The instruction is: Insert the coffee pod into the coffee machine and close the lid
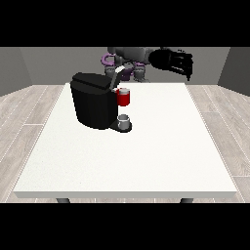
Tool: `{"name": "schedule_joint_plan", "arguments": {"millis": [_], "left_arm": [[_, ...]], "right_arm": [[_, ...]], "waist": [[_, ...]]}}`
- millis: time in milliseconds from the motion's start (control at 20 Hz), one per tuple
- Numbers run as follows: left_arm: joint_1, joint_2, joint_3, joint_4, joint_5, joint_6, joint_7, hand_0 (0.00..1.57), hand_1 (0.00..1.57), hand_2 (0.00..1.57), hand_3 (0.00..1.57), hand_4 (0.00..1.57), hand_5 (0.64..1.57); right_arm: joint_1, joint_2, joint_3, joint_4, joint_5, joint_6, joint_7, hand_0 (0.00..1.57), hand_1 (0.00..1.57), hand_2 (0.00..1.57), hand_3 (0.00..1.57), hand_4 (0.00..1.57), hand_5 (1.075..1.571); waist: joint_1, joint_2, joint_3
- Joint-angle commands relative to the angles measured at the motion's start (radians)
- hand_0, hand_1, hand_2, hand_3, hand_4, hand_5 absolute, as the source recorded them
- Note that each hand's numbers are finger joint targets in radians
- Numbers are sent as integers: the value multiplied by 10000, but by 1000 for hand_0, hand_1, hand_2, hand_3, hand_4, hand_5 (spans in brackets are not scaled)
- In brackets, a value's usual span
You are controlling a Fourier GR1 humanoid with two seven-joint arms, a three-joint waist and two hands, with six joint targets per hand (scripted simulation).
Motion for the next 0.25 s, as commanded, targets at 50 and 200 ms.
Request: {"name": "schedule_joint_plan", "arguments": {"millis": [50,200], "left_arm": [[686,-322,-126,821,-330,286,-598,0,0,0,0,266,1571],[1194,-104,93,1033,-279,188,-889,0,0,0,0,266,1571]], "right_arm": [[928,834,748,-565,-649,17,-485,0,0,0,0,181,1571],[2051,852,1141,-809,-1007,89,-1179,0,0,0,0,259,1571]], "waist": [[-583,-931,-6],[-783,-1274,-4]]}}
